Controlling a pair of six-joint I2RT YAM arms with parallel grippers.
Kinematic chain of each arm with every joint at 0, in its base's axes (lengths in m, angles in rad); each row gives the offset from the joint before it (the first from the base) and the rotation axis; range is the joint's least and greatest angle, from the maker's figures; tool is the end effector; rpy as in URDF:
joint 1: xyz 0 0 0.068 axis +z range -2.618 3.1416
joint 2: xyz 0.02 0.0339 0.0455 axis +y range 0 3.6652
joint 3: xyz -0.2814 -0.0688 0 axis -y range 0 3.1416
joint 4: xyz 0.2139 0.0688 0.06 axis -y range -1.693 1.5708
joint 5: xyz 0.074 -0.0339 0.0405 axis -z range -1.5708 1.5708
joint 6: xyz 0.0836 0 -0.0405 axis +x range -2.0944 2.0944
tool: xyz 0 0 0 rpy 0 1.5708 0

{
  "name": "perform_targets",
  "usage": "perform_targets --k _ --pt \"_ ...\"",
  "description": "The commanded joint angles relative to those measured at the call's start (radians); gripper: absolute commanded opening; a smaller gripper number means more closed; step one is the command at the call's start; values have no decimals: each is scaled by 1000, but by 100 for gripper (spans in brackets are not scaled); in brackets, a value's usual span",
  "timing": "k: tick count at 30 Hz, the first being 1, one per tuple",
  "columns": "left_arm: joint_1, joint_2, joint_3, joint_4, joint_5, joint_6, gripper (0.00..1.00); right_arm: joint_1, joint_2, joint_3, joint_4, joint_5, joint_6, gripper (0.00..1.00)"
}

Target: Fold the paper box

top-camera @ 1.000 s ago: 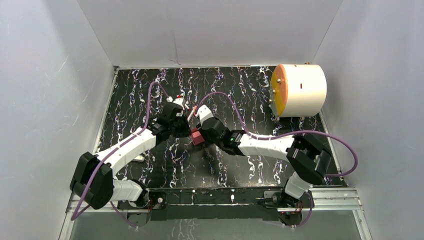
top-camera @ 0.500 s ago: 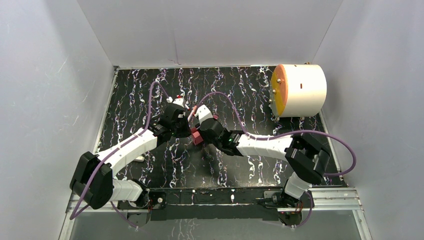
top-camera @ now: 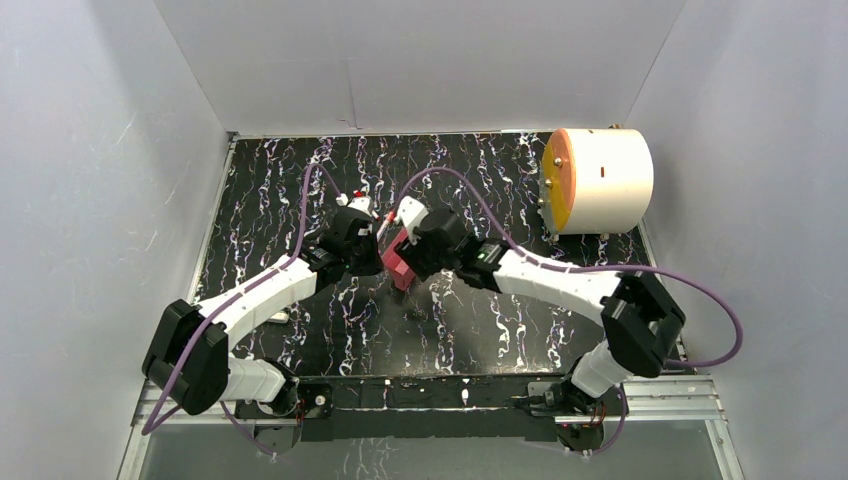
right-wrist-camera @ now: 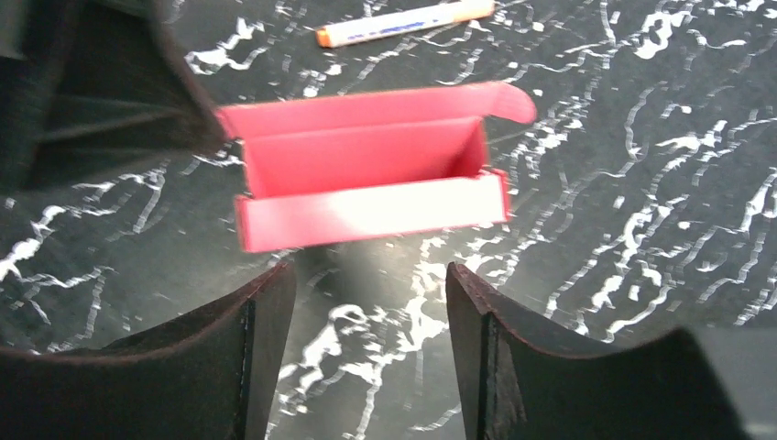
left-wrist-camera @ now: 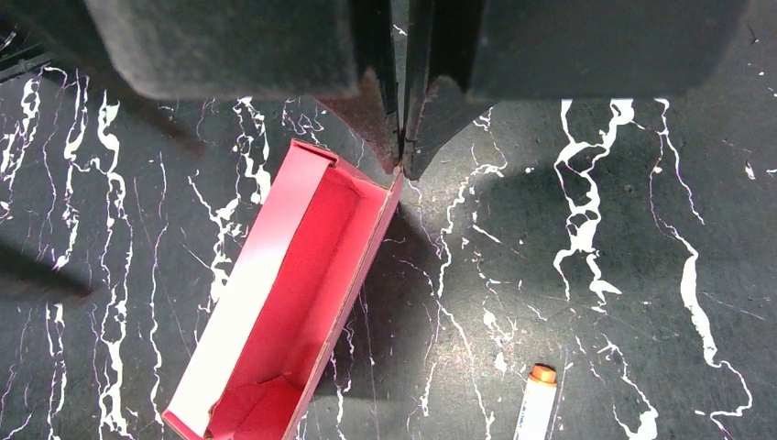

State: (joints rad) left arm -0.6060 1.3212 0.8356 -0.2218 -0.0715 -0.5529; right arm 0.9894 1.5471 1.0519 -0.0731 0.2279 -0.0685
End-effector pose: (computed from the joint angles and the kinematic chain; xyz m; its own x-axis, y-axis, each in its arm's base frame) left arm 0.2395 -0.1587 0.2371 -0.7295 -0.1318 -0.6712 0.1650 0.9184 -0.3596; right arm 0.2141 0.2914 0.2623 -0.2463 -0.4962 -0.8325 -0.7281 0.6617 -0.1790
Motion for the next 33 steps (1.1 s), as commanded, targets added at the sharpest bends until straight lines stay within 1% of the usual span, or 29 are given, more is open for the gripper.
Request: perform_targets --k 1,3,7,8,13,17,20,24,30,33 --pt "-6 9 20 -37 -5 28 0 -123 -90 -2 -36 -162 -108 72" --pt "-6 6 22 -37 3 28 0 -179 -101 -3 -40 -200 -79 74" --pt "-6 -14 33 -48 15 27 12 -227 -99 -25 -15 -196 -3 72" --pt "-6 -23 39 -53 7 30 16 -232 -96 -35 -1 -193 15 72" --pt "0 -77 85 -66 -20 64 42 -243 -67 -76 44 -149 87 68" --pt "51 -93 109 -50 -15 72 58 -246 -25 -90 62 -159 114 65" --pt "139 -70 115 -29 27 65 59 -244 -2 -99 106 -188 126 62" --pt "247 14 122 -16 127 25 55 -245 28 -100 139 -218 141 60" --pt "321 118 91 54 205 -40 57 -244 51 -80 159 -296 175 59" --pt "372 170 93 77 275 -64 57 -244 63 -65 195 -350 211 58"
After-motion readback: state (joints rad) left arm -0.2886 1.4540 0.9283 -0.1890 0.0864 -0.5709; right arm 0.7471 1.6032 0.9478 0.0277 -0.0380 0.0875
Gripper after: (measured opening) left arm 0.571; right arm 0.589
